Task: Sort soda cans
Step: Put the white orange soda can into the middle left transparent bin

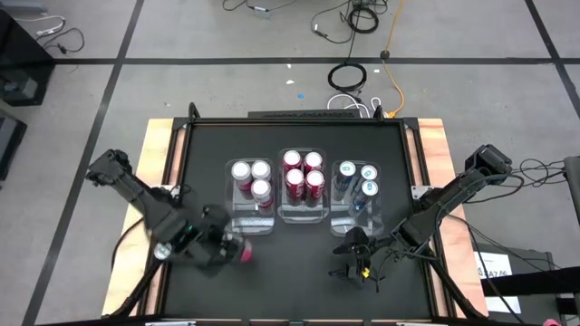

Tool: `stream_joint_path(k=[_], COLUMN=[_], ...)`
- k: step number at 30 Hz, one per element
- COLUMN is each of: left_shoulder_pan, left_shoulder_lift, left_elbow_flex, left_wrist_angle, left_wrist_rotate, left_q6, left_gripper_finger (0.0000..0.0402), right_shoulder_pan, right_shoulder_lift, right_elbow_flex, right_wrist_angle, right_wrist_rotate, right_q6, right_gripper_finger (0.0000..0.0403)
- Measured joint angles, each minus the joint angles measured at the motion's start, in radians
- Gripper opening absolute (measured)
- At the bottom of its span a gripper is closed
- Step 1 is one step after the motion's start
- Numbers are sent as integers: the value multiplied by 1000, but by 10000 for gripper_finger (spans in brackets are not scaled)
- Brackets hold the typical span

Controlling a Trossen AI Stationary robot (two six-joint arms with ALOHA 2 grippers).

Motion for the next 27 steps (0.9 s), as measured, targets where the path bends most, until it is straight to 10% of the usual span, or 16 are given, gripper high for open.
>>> stream_joint_path(k=[12,27], left_shoulder_pan=[370,657], left_shoulder_lift=[-2,-1], left_elbow_flex=[57,-193], left_wrist_angle=[-182,49], left_wrist_rotate=[102,216], left_q6=[537,1138], left_gripper_finger=[320,320], right_shoulder_pan=[-1,-1], right_shoulder_lift=[0,0], right_elbow_flex=[0,0], right_wrist_angle=[0,1], right_wrist_rotate=[6,118], right_q6=[6,167], right_gripper_finger=[384,384])
